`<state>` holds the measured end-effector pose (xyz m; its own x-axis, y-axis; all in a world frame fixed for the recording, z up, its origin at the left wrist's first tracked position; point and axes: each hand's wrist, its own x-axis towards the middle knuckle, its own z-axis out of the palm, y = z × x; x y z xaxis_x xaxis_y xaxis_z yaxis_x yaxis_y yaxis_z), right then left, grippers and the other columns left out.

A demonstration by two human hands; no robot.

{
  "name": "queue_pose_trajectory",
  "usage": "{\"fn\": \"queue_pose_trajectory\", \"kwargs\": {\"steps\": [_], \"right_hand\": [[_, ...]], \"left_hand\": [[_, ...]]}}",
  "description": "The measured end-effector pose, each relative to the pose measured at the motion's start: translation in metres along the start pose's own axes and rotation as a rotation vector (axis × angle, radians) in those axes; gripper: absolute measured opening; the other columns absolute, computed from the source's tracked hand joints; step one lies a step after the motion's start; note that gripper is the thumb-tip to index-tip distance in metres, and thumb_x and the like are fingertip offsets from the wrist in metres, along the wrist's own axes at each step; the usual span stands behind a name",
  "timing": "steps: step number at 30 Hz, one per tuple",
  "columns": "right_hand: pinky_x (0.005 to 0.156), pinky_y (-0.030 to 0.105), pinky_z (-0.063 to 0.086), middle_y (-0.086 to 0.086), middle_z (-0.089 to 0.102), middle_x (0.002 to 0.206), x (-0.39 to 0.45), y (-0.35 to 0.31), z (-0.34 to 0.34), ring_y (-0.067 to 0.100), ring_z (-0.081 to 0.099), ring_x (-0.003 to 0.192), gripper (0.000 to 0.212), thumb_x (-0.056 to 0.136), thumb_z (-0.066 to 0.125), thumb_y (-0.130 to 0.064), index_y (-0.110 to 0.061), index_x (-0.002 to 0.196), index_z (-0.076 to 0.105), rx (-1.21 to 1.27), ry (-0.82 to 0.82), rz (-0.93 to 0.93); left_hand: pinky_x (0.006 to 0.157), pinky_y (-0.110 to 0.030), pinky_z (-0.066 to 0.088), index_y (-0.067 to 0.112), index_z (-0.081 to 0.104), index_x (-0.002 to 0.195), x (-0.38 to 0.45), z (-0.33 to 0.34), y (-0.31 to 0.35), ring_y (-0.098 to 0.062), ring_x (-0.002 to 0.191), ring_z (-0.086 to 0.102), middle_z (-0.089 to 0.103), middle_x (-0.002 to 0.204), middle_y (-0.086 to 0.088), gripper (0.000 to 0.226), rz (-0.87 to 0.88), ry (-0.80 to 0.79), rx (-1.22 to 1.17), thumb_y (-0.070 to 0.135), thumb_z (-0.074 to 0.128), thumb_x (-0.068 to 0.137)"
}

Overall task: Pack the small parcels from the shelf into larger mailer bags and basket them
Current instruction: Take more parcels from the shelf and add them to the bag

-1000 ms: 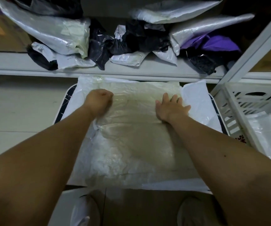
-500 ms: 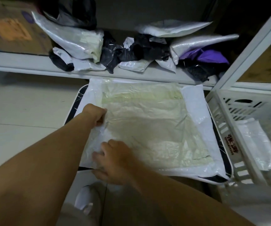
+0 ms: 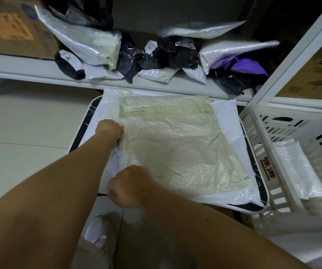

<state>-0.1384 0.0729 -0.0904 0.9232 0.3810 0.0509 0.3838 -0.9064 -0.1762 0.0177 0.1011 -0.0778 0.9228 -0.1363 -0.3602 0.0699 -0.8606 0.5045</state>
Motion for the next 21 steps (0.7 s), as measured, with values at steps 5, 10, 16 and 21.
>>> {"fn": "queue_pose_trajectory", "kwargs": {"steps": [5, 10, 16, 21], "right_hand": [[0.047, 0.032, 0.048, 0.009, 0.059, 0.060, -0.009, 0.011, 0.002, 0.021, 0.049, 0.045, 0.012, 0.091, 0.058, -0.013, -0.003, 0.087, 0.062, 0.250, 0.177, 0.033], [0.080, 0.044, 0.047, 0.006, 0.065, 0.097, -0.001, 0.049, 0.002, 0.029, 0.060, 0.091, 0.016, 0.091, 0.052, -0.023, -0.015, 0.100, 0.063, -0.144, 0.574, 0.544], [0.111, 0.068, -0.006, -0.001, -0.010, 0.163, -0.045, 0.088, 0.010, 0.027, -0.016, 0.148, 0.059, 0.099, 0.008, -0.054, -0.033, 0.154, 0.000, -0.028, -0.157, 0.760], [0.112, 0.060, 0.008, 0.001, -0.002, 0.163, -0.050, 0.098, 0.014, 0.025, -0.003, 0.149, 0.058, 0.100, 0.012, -0.054, -0.034, 0.153, 0.007, -0.050, -0.096, 0.760]], "left_hand": [[0.093, -0.043, 0.048, -0.001, 0.058, 0.121, 0.008, 0.000, 0.000, -0.037, 0.109, 0.059, 0.061, 0.122, -0.023, 0.033, -0.068, 0.115, -0.382, 0.011, 0.054, 0.091], [0.102, -0.046, 0.039, 0.012, 0.039, 0.134, -0.019, 0.014, 0.009, -0.035, 0.129, 0.038, 0.037, 0.142, -0.015, 0.044, 0.297, 0.392, 0.160, 0.015, 0.048, 0.091], [0.120, -0.048, 0.001, 0.029, -0.011, 0.152, -0.034, 0.067, -0.012, -0.024, 0.148, -0.012, -0.014, 0.161, -0.005, 0.058, 0.491, 0.039, 0.565, 0.049, 0.006, 0.100], [0.117, -0.056, -0.003, 0.029, -0.016, 0.151, -0.037, 0.067, -0.012, -0.028, 0.147, -0.013, -0.018, 0.160, -0.008, 0.060, 0.436, 0.013, 0.642, 0.052, 0.000, 0.097]]}}
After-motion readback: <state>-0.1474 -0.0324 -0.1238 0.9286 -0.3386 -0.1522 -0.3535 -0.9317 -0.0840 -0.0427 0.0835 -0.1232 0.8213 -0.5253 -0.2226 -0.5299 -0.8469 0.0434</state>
